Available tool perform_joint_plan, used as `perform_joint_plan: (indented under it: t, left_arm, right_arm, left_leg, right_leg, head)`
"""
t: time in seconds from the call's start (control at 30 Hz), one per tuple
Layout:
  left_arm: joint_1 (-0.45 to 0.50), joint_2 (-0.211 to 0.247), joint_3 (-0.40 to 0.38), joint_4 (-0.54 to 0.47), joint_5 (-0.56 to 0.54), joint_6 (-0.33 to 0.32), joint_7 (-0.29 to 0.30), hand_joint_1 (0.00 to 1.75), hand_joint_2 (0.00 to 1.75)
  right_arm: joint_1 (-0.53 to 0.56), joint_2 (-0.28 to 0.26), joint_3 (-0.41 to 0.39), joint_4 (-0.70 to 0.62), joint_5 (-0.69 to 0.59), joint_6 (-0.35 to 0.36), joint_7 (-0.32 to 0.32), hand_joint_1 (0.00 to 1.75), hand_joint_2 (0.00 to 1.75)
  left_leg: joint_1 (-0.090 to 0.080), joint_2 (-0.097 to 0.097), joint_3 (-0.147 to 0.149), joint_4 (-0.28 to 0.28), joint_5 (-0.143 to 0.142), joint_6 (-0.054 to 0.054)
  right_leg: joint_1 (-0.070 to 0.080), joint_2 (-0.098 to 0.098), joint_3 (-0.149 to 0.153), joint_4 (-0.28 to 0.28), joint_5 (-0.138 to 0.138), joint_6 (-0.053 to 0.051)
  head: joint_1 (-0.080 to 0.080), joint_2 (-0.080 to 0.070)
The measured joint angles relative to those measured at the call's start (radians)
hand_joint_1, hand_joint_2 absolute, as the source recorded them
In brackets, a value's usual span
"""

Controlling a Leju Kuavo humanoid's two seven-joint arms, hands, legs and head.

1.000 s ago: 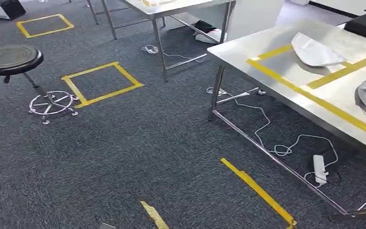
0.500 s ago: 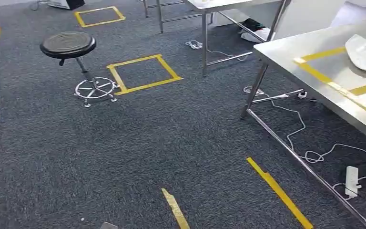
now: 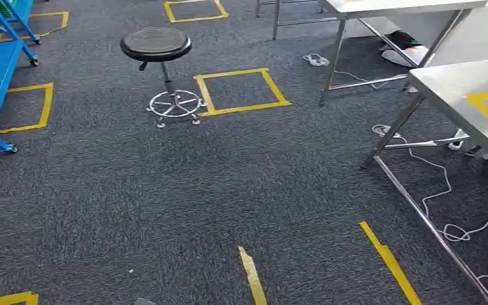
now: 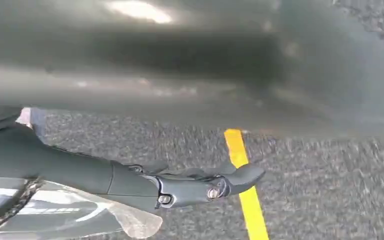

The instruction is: Take the parts from the cabinet and place them on the table.

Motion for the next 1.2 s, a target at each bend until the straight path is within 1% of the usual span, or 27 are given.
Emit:
perform_joint_plan:
  t: [0.03,0.07,0.13,0.17,0.2,0.27,0.3,0.33,0.37,0.47,0.5,0.53,0.57,0.63,0.67,0.7,0.77,0.8,0.83,0.87,0.97,1.0,1.03,1.07,1.13,1.17,1.2]
  left_arm:
    - [-0.003,0.000,0.000,0.000,-0.002,0.000,0.000,0.00,0.00]
    - [-0.007,-0.001,0.000,0.000,-0.006,0.000,-0.002,0.00,0.00]
    - [-0.010,-0.002,0.000,0.000,-0.008,0.000,-0.002,0.00,0.00]
    - [-0.009,-0.002,0.000,0.000,-0.008,-0.001,-0.002,0.00,0.00]
    - [-0.007,-0.002,0.000,0.000,-0.008,0.000,-0.002,0.00,0.00]
    - [-0.008,-0.002,0.000,0.000,-0.009,-0.002,-0.002,0.00,0.00]
    - [-0.008,-0.003,0.000,0.000,-0.009,-0.002,-0.002,0.00,0.00]
    - [-0.013,-0.003,0.000,0.000,-0.010,-0.002,-0.002,0.00,0.00]
    - [-0.015,-0.003,0.000,0.000,-0.011,-0.002,-0.003,0.00,0.00]
    - [-0.008,-0.003,0.000,0.000,-0.011,-0.002,-0.005,0.00,0.00]
    - [-0.006,-0.002,0.000,0.000,-0.011,-0.002,-0.005,0.00,0.00]
    - [-0.006,-0.002,0.000,0.000,-0.011,-0.002,-0.006,0.00,0.00]
    - [-0.009,-0.002,-0.001,0.000,-0.012,-0.002,-0.006,0.00,0.00]
    - [-0.012,-0.002,-0.001,0.000,-0.012,-0.002,-0.007,0.00,0.00]
    - [-0.010,-0.002,-0.001,0.000,-0.012,-0.002,-0.007,0.00,0.00]
    - [-0.007,-0.002,-0.001,0.000,-0.012,-0.001,-0.008,0.00,0.00]
    - [-0.004,-0.002,-0.001,0.000,-0.012,0.000,-0.008,0.00,0.00]
    - [-0.005,-0.002,-0.001,0.000,-0.012,0.001,-0.008,0.00,0.00]
    - [-0.008,-0.002,-0.001,0.000,-0.012,0.001,-0.010,0.00,0.00]
    - [-0.012,-0.003,-0.001,0.000,-0.014,0.002,-0.011,0.00,0.00]
    - [-0.005,-0.001,-0.001,0.000,-0.016,0.004,-0.013,0.00,0.00]
    - [-0.002,0.000,-0.001,0.000,-0.016,0.004,-0.014,0.00,0.00]
    - [-0.002,0.000,-0.001,0.000,-0.017,0.006,-0.015,0.00,0.00]
    - [-0.007,0.000,-0.001,0.000,-0.016,0.006,-0.015,0.00,0.00]
    - [-0.011,-0.003,-0.001,0.000,-0.016,0.006,-0.015,0.00,0.00]
    - [-0.010,-0.003,-0.001,0.000,-0.016,0.006,-0.016,0.00,0.00]
    - [-0.007,-0.003,-0.001,0.000,-0.016,0.006,-0.016,0.00,0.00]
  right_arm:
    - [0.000,0.000,0.000,0.000,0.001,0.000,-0.002,0.00,0.00]
    - [0.003,0.000,0.000,0.000,0.002,0.000,-0.002,0.00,0.00]
    - [0.008,0.000,0.000,0.000,0.003,0.000,-0.001,0.00,0.00]
    - [0.010,0.000,0.000,0.000,0.005,0.001,0.000,0.00,0.00]
    - [0.010,0.000,0.000,0.000,0.005,0.000,0.000,0.00,0.00]
    - [0.010,0.000,0.000,0.000,0.006,0.000,0.000,0.00,0.00]
    - [0.011,0.000,0.000,0.000,0.006,0.000,0.000,0.00,0.00]
    - [0.011,-0.001,0.000,0.000,0.007,0.000,0.000,0.00,0.00]
    - [0.010,-0.001,0.000,0.000,0.007,0.000,0.000,0.00,0.00]
    - [0.009,-0.001,0.000,0.000,0.009,0.000,0.003,0.00,0.00]
    - [0.009,0.000,0.000,0.000,0.009,0.000,0.003,0.00,0.00]
    - [0.008,0.000,0.000,0.000,0.010,0.000,0.003,0.00,0.00]
    - [0.009,0.000,0.000,0.000,0.010,0.000,0.003,0.00,0.00]
    - [0.013,0.000,0.000,0.000,0.010,-0.001,0.005,0.00,0.00]
    - [0.014,0.000,0.000,0.000,0.010,-0.001,0.005,0.00,0.00]
    - [0.014,0.000,0.000,0.000,0.010,-0.001,0.006,0.00,0.00]
    - [0.013,0.000,0.000,0.000,0.010,-0.001,0.006,0.00,0.00]
    - [0.012,0.000,0.000,0.000,0.010,-0.001,0.006,0.00,0.00]
    - [0.013,0.000,0.000,0.000,0.010,-0.001,0.007,0.00,0.00]
    - [0.012,0.000,0.000,0.000,0.010,-0.001,0.008,0.00,0.00]
    - [0.004,0.000,0.000,0.000,0.010,-0.002,0.009,0.00,0.00]
    - [0.001,0.001,0.000,0.000,0.010,-0.002,0.009,0.00,0.00]
    - [0.000,0.001,0.000,0.000,0.010,-0.002,0.008,0.00,0.00]
    - [0.001,0.001,0.000,0.000,0.010,-0.002,0.008,0.00,0.00]
    - [0.006,0.001,0.000,0.000,0.010,-0.002,0.009,0.00,0.00]
    - [0.008,0.002,0.000,0.000,0.010,-0.002,0.009,0.00,0.00]
    - [0.010,0.002,0.000,0.000,0.010,-0.002,0.009,0.00,0.00]
  left_leg:
    - [-0.001,-0.009,-0.003,0.000,0.002,0.006]
    - [-0.003,-0.021,-0.005,0.000,0.002,0.010]
    - [-0.009,-0.047,-0.007,0.000,0.002,0.016]
    - [-0.012,-0.060,-0.005,0.000,0.002,0.016]
    - [-0.015,-0.074,-0.002,0.001,0.002,0.016]
    - [-0.017,-0.103,0.004,0.001,0.001,0.016]
    - [-0.016,-0.113,0.002,0.001,0.000,0.015]
    - [-0.023,-0.123,-0.002,0.009,-0.002,0.010]
    - [-0.021,-0.137,-0.012,0.012,-0.001,0.008]
    - [-0.015,-0.163,-0.024,0.011,0.004,-0.009]
    - [-0.014,-0.149,-0.023,0.022,-0.006,-0.012]
    - [-0.017,-0.096,-0.045,0.069,-0.036,-0.020]
    - [-0.015,-0.064,-0.084,0.148,-0.077,-0.027]
    - [-0.008,-0.044,-0.162,0.299,-0.132,-0.036]
    - [-0.006,-0.041,-0.181,0.334,-0.135,-0.037]
    - [-0.002,-0.039,-0.173,0.314,-0.106,-0.039]
    - [0.000,-0.026,-0.103,0.168,-0.017,-0.036]
    - [-0.001,0.006,-0.059,0.083,0.019,-0.032]
    - [-0.015,0.058,-0.037,0.047,-0.004,-0.030]
    - [-0.015,0.048,-0.035,0.038,-0.007,-0.016]
    - [-0.017,0.011,-0.035,0.033,-0.017,0.003]
    - [-0.014,0.000,-0.017,0.024,-0.020,0.010]
    - [-0.012,-0.004,-0.006,0.023,-0.025,0.020]
    - [-0.011,-0.017,-0.002,0.023,-0.029,0.026]
    - [-0.013,-0.046,0.010,0.023,-0.042,0.030]
    - [-0.013,-0.061,0.020,0.023,-0.050,0.030]
    - [-0.013,-0.075,0.033,0.023,-0.059,0.028]
  right_leg:
    - [-0.001,0.038,-0.029,0.058,-0.032,-0.001]
    - [-0.001,0.056,-0.075,0.146,-0.067,-0.002]
    - [0.000,0.066,-0.169,0.308,-0.112,-0.002]
    - [0.000,0.066,-0.194,0.329,-0.098,-0.004]
    - [0.000,0.067,-0.191,0.299,-0.057,-0.008]
    - [0.000,0.088,-0.136,0.140,0.054,-0.016]
    - [-0.001,0.140,-0.109,0.064,0.094,-0.020]
    - [-0.003,0.159,-0.103,0.042,0.085,-0.024]
    - [-0.006,0.151,-0.084,0.016,0.071,-0.020]
    - [-0.002,0.128,-0.086,0.018,0.076,-0.031]
    - [-0.009,0.109,-0.078,0.009,0.079,-0.037]
    - [-0.007,0.098,-0.073,0.007,0.077,-0.041]
    - [-0.005,0.081,-0.070,0.007,0.074,-0.045]
    - [-0.003,0.049,-0.063,0.008,0.065,-0.047]
    - [-0.003,0.035,-0.060,0.009,0.060,-0.046]
    - [-0.003,0.020,-0.054,0.009,0.054,-0.044]
    - [-0.003,-0.003,-0.044,0.008,0.039,-0.037]
    - [-0.003,-0.014,-0.034,0.007,0.030,-0.032]
    - [0.004,-0.025,-0.025,0.008,0.019,-0.024]
    - [0.006,-0.034,-0.022,0.010,0.010,-0.019]
    - [-0.002,-0.053,0.007,0.017,0.013,0.000]
    - [-0.005,-0.037,-0.009,0.036,0.001,0.003]
    - [-0.008,0.014,-0.030,0.079,-0.016,0.003]
    - [-0.008,0.042,-0.072,0.147,-0.044,0.004]
    - [-0.008,0.063,-0.185,0.301,-0.092,0.006]
    - [-0.008,0.066,-0.229,0.341,-0.099,0.007]
    - [-0.008,0.066,-0.249,0.336,-0.087,0.007]
  head:
    - [0.003,0.000]
    - [0.004,0.000]
    - [0.003,0.000]
    - [0.003,0.000]
    - [0.002,0.000]
    - [0.003,0.000]
    - [0.003,0.000]
    - [0.002,0.000]
    - [0.004,0.000]
    - [0.003,0.000]
    - [0.003,0.000]
    - [-0.003,0.000]
    - [-0.004,0.000]
    - [-0.003,0.000]
    - [-0.003,0.000]
    - [-0.004,0.000]
    - [-0.004,0.000]
    - [-0.004,0.000]
    - [-0.003,0.000]
    - [-0.002,0.000]
    - [-0.002,0.000]
    - [-0.004,0.000]
    - [0.001,0.000]
    - [0.004,0.000]
    - [0.007,0.000]
    - [0.007,0.000]
    - [0.006,0.000]
